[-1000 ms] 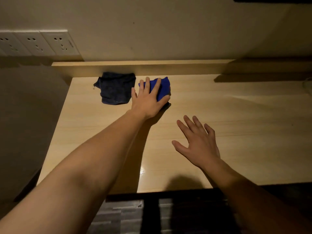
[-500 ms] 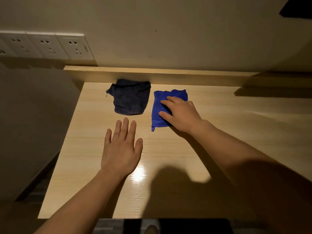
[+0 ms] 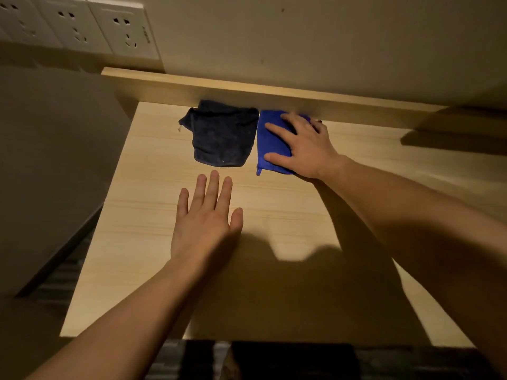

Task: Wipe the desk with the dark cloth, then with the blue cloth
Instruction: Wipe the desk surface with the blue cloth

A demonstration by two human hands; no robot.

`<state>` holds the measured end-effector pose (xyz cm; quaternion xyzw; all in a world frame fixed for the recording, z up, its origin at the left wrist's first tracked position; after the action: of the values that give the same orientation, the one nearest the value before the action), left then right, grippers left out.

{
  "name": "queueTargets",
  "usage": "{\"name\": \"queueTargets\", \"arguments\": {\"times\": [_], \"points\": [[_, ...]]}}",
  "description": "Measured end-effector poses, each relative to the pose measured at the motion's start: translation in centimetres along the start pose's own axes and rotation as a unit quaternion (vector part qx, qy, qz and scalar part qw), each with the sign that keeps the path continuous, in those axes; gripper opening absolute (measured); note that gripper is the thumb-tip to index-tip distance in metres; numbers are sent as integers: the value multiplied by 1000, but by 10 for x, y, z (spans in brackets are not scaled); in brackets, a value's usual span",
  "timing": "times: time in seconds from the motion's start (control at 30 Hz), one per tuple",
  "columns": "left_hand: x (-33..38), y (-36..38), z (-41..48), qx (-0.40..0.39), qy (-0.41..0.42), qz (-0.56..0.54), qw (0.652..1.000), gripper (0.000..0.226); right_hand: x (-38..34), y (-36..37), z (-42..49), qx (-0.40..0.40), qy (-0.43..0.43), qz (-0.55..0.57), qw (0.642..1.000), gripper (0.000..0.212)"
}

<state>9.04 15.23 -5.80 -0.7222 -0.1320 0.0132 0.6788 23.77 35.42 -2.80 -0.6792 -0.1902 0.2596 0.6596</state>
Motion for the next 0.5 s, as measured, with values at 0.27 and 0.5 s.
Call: {"name": "queueTargets", "arguments": {"times": [0.27, 0.5], "points": [[2, -4, -7, 36, 0, -5, 999, 71, -2, 15, -46, -32, 31, 6, 999, 78], [2, -6, -7, 40, 4, 4, 999, 71, -22, 20, -123, -37, 23, 8, 999, 79]]}}
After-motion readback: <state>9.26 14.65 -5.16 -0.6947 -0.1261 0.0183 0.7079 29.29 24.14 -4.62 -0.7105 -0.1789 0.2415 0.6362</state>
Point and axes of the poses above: each hand's wrist, its own z-axis towards the middle knuckle, its own y-axis out of the palm, x = y × z, the point moved 10 cm from there along z, towards the middle knuckle, and after that the axes turned 8 degrees about x, right-handed, at the moved point
